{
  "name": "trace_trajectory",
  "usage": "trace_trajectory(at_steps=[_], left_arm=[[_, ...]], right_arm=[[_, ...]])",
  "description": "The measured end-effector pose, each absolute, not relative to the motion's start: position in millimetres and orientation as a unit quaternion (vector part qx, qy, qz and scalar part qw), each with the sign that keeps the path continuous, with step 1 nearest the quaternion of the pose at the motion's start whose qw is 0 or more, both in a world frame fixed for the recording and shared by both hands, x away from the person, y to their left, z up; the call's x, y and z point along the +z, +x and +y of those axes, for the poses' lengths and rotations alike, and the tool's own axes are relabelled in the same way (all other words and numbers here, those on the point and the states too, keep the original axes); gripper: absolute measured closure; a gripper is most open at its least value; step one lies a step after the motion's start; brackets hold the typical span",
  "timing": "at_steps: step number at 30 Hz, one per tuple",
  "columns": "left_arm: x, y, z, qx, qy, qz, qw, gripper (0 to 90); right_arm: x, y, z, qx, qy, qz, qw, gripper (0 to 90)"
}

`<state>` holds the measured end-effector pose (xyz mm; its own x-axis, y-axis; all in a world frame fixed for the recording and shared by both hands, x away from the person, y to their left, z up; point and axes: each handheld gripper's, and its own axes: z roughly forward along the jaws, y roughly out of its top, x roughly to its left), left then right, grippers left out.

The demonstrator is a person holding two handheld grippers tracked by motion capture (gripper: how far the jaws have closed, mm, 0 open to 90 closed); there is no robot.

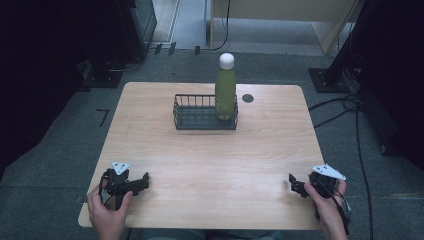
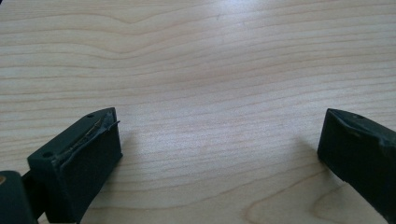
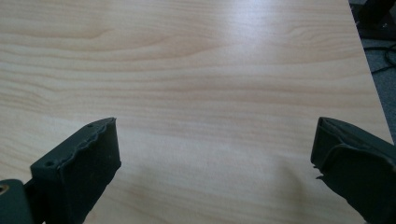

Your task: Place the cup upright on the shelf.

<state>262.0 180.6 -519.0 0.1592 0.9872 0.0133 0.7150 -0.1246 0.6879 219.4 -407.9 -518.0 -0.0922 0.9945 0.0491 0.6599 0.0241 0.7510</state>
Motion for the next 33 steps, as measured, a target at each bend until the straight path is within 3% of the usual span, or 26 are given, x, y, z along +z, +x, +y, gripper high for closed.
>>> trace_trajectory(at_steps=[33], left_arm=[[-519.1, 262.0, 180.6, 0.245, 0.709, 0.600, 0.278, 0.0]], right_arm=[[-527.7, 197.4, -420.7, 0.293, 0.627, 0.677, 0.252, 0.0]])
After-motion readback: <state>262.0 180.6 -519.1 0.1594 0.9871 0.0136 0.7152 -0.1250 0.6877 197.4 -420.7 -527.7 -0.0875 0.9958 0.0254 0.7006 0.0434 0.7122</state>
